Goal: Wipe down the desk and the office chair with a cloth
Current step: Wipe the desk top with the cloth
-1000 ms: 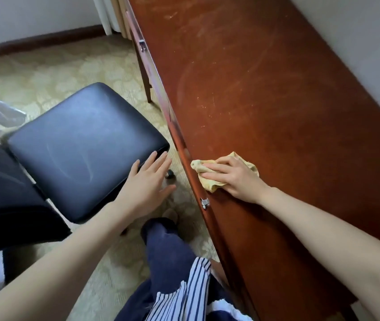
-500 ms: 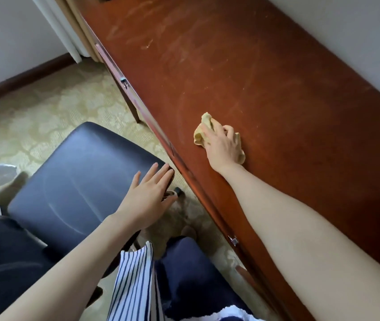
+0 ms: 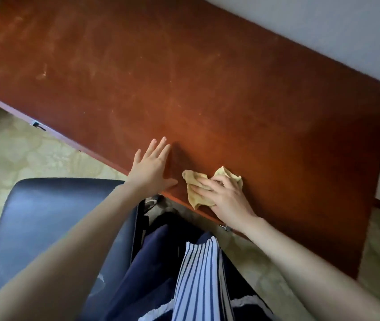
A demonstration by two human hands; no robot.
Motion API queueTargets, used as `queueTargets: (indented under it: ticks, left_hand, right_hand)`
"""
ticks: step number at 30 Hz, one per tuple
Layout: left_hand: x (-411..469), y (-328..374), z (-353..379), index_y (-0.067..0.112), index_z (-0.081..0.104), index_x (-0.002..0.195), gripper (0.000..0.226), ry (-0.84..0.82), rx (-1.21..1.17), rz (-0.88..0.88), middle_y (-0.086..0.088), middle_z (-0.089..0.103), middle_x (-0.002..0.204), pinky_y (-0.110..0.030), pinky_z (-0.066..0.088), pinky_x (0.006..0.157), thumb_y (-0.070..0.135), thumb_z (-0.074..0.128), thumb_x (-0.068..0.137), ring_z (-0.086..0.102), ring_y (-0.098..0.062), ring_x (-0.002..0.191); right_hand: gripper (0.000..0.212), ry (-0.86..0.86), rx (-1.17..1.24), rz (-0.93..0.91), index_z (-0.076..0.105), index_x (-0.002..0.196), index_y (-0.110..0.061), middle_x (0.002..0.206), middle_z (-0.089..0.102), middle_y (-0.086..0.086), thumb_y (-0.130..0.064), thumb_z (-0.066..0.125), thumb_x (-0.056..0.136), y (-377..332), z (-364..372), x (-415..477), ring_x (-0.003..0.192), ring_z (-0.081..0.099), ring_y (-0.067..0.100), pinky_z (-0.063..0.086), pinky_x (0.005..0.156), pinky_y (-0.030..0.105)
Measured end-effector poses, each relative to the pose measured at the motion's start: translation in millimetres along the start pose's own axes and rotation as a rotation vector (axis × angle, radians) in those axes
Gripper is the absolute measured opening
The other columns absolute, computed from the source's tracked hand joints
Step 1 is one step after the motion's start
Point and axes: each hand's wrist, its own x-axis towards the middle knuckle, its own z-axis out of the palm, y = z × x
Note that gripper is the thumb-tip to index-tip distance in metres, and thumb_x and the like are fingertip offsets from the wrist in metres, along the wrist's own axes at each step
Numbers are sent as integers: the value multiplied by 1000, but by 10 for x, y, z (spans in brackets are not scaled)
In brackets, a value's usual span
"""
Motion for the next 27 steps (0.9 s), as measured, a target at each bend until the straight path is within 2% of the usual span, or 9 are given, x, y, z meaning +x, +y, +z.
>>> queueTargets:
  ticks: [7,10,15,17,19,21,22,24,27]
  left_hand:
    - [497,264,-59,16,-12,151,117,-156,250,299,2,-24,157,-48,-8,115,63,65,75,-22,-18,143]
    - [610,403,-58,14,-16,149,122,-198,321,384,-2,-28,155,-47,-6,115,66,64,73,-23,-23,143]
    - [746,509,-42,14,-15,150,123,-167,390,425,-9,-31,154,-52,0,115,66,65,72,-21,-30,143]
    - [770,497,-29,14,-14,150,123,-144,436,428,-10,-29,154,-53,0,115,69,62,71,-19,-31,144]
    - [797,489,-21,15,-14,150,123,-139,474,424,-12,-27,155,-55,0,114,72,59,70,-19,-32,144]
    - [803,491,-7,15,-15,150,123,-156,484,413,-14,-25,155,-56,0,113,74,58,70,-19,-32,144]
    - [795,496,7,16,-15,150,123,-160,490,410,-15,-25,155,-57,0,114,74,58,70,-19,-32,144]
    - [771,498,22,16,-16,149,123,-169,518,416,-15,-24,155,-56,0,114,74,58,70,-19,-32,144]
    - [793,537,22,16,-17,149,123,-180,535,403,-14,-25,155,-56,-1,115,74,58,71,-19,-32,144]
  right_hand:
    - [70,232,-80,566,60,126,-28,123,61,-6,-1,78,64,-193,49,-724,100,42,17,47,86,38]
    - [67,335,-113,807,62,125,-26,120,63,-2,-1,80,65,-317,124,-954,96,49,26,47,77,39]
    - [57,604,-35,1206,63,124,-18,116,56,13,4,74,73,-328,128,-1252,97,49,35,47,79,44]
    - [49,683,-66,1348,63,123,-15,115,55,15,-2,73,77,-247,98,-1369,96,48,36,43,82,38]
    - [43,718,-83,1500,63,122,-13,118,54,15,-8,71,81,-107,48,-1449,100,49,36,30,86,27]
    - [39,741,-60,1656,62,124,-14,121,55,13,-14,67,85,43,-6,-1471,107,48,33,20,81,19]
    - [38,772,-43,1725,62,124,-16,122,55,11,-16,64,87,108,-38,-1454,109,47,32,19,80,20]
    - [36,823,-22,1845,62,125,-22,124,53,7,-19,61,89,198,-103,-1334,110,44,32,29,86,29]
    - [34,803,-20,1897,61,125,-27,125,50,3,-23,58,91,376,-285,-1084,112,41,32,39,89,40]
